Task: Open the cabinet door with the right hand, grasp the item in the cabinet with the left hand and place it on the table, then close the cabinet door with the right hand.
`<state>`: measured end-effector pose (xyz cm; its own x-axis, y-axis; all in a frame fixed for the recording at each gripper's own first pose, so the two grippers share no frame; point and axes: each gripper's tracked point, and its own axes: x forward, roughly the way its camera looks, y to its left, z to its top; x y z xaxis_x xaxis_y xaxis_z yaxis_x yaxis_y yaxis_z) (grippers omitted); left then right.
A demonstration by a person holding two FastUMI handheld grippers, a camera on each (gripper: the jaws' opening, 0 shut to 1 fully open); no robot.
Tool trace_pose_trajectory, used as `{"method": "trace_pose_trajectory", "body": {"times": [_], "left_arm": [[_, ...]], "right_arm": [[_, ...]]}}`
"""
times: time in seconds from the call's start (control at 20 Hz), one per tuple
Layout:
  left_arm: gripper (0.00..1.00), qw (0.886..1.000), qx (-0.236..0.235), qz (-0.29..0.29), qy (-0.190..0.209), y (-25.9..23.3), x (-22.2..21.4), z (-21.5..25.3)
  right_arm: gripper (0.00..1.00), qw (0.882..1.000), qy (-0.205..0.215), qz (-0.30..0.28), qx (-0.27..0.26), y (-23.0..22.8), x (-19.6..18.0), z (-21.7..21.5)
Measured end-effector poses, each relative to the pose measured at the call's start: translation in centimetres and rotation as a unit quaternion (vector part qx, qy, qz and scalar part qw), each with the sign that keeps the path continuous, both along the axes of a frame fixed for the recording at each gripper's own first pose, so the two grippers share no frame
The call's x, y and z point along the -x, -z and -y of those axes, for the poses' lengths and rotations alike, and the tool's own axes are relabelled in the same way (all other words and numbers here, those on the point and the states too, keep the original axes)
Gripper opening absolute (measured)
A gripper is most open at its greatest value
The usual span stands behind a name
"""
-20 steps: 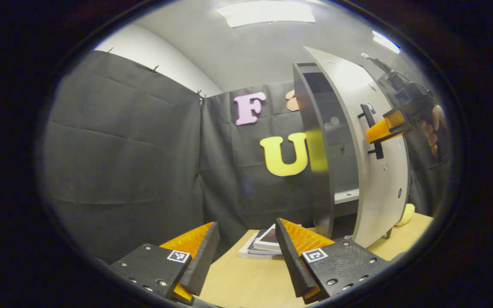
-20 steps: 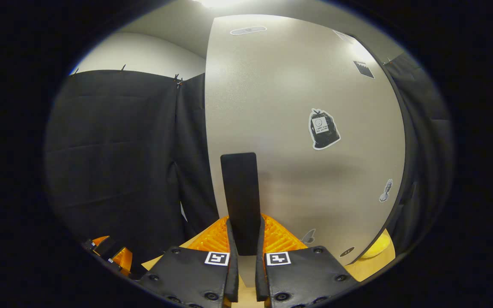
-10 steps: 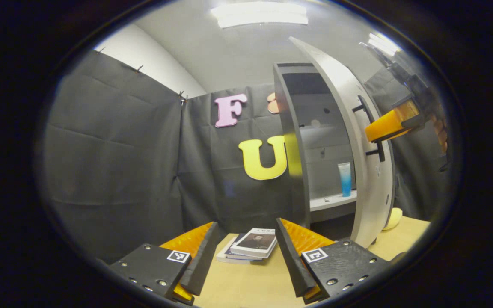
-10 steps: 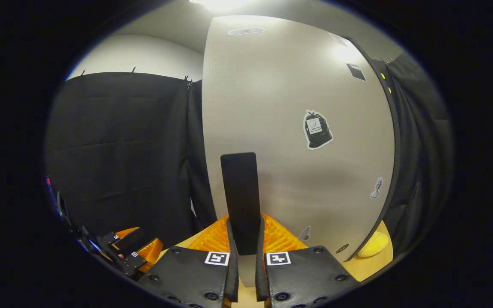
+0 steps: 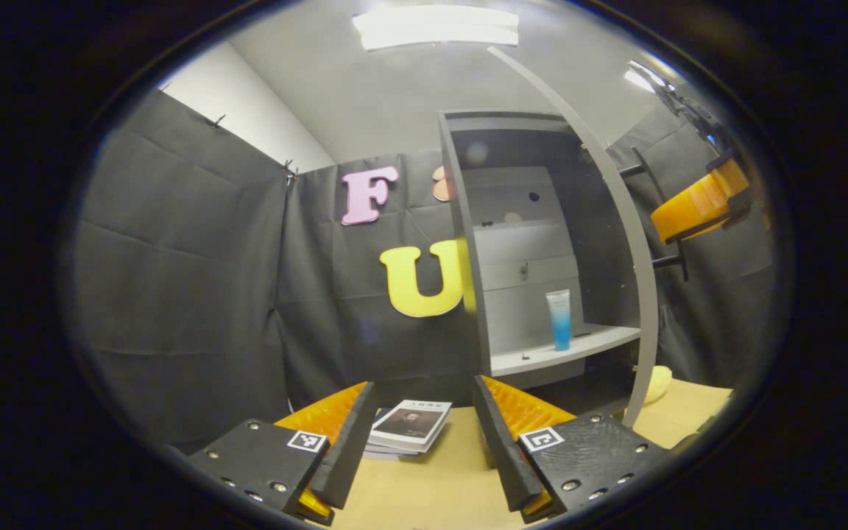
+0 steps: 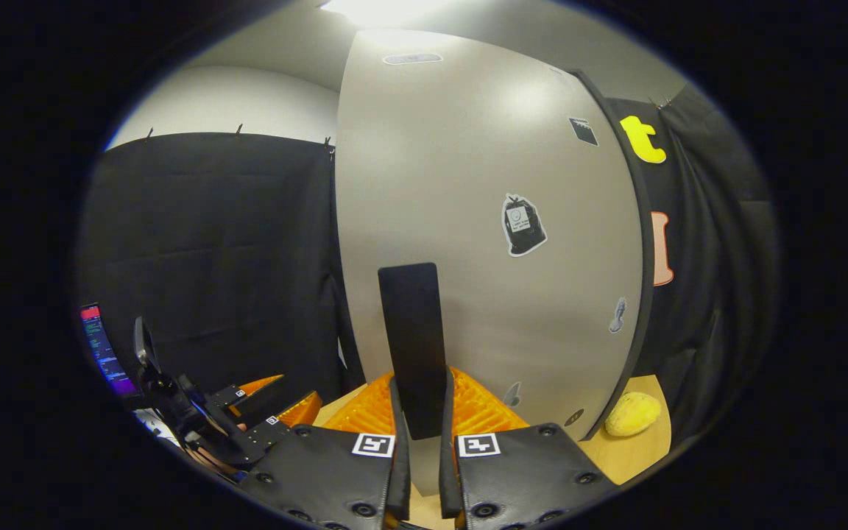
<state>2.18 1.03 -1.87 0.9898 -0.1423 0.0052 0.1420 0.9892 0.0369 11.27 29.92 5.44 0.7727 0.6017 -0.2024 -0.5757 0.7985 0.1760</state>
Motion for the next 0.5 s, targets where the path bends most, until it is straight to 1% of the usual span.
{"method": "trace_pose_trajectory", "body": {"times": [0.05,0.1,0.2,0.25,0.35,0.4,0.5], "left_arm": [[0.8,1.0,0.0,0.001,0.005,-0.1,-0.1,0.7],[0.8,1.0,0.0,0.002,0.01,-0.3,0.0,1.4],[0.8,1.0,0.0,0.003,0.021,-0.5,0.2,3.0],[0.8,1.0,0.001,0.003,0.026,-0.5,0.2,3.9],[0.8,0.999,0.005,0.004,0.037,-0.6,0.3,5.6],[0.8,0.999,0.006,0.004,0.043,-0.7,0.3,6.5],[0.8,0.999,0.009,0.003,0.053,-0.9,0.4,8.0]], "right_arm": [[0.15,1.0,-0.001,0.001,0.0,0.1,0.0,0.1],[0.17,1.0,-0.001,0.0,-0.001,0.0,0.1,0.2],[0.15,1.0,-0.003,0.0,-0.005,0.0,0.1,0.2],[0.17,1.0,-0.002,0.0,-0.006,0.0,0.0,0.3],[0.17,1.0,-0.001,0.002,-0.006,-0.1,0.0,0.4],[0.14,1.0,0.001,0.002,-0.004,-0.1,0.0,0.6],[0.17,1.0,0.006,0.004,-0.002,-0.1,0.0,0.9]]}}
